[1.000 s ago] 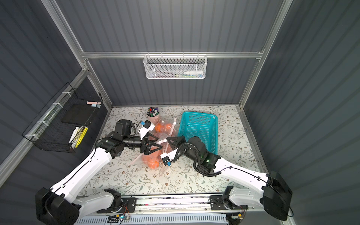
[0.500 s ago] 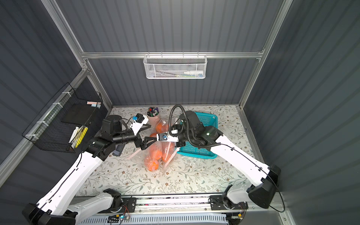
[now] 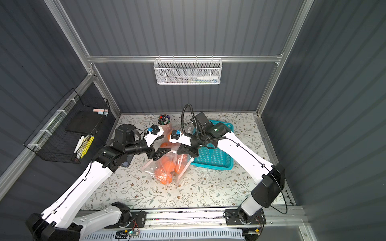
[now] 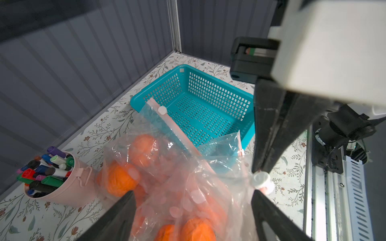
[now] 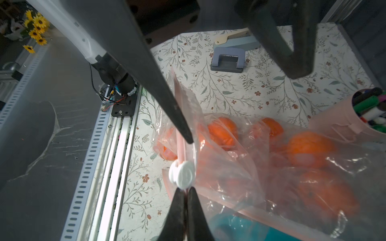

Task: Open the zip-top bag and take out the orange
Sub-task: Unzip the zipper on the zipper food storage bag.

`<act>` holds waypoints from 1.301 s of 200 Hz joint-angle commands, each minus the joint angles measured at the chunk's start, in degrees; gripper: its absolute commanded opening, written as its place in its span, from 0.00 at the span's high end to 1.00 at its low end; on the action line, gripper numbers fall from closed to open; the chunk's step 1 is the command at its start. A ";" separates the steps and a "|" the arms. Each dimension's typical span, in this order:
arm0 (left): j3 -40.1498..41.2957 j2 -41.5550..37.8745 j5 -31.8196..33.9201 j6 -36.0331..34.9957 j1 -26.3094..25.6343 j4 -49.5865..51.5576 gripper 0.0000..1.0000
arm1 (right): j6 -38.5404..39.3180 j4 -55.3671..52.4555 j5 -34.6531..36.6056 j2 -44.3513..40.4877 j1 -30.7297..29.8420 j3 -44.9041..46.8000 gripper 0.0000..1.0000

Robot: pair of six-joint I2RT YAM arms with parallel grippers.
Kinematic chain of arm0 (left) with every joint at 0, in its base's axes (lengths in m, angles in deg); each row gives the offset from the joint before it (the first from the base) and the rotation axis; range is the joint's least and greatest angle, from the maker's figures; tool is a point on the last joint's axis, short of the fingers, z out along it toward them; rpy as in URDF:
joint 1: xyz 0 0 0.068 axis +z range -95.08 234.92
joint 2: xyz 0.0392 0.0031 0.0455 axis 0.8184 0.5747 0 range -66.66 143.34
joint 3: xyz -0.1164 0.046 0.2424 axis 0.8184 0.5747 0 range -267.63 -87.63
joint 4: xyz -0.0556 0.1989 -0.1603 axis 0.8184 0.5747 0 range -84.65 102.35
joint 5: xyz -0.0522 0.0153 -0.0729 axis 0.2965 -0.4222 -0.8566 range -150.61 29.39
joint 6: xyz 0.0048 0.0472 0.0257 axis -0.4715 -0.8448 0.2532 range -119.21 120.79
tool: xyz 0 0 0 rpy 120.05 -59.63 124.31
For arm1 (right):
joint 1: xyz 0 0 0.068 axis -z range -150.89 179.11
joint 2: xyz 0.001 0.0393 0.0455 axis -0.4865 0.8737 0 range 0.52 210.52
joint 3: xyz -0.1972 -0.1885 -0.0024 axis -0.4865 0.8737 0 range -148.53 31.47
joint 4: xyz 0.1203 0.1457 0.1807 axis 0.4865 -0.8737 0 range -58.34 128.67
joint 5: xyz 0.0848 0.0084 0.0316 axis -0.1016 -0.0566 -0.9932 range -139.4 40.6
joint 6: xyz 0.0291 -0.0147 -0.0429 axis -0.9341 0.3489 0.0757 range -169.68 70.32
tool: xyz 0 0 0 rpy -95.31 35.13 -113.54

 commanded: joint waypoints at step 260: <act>2.36 -0.30 -1.87 -2.40 -2.29 -0.47 0.75 | -0.16 30.09 2.03 -11.64 1.11 18.77 0.56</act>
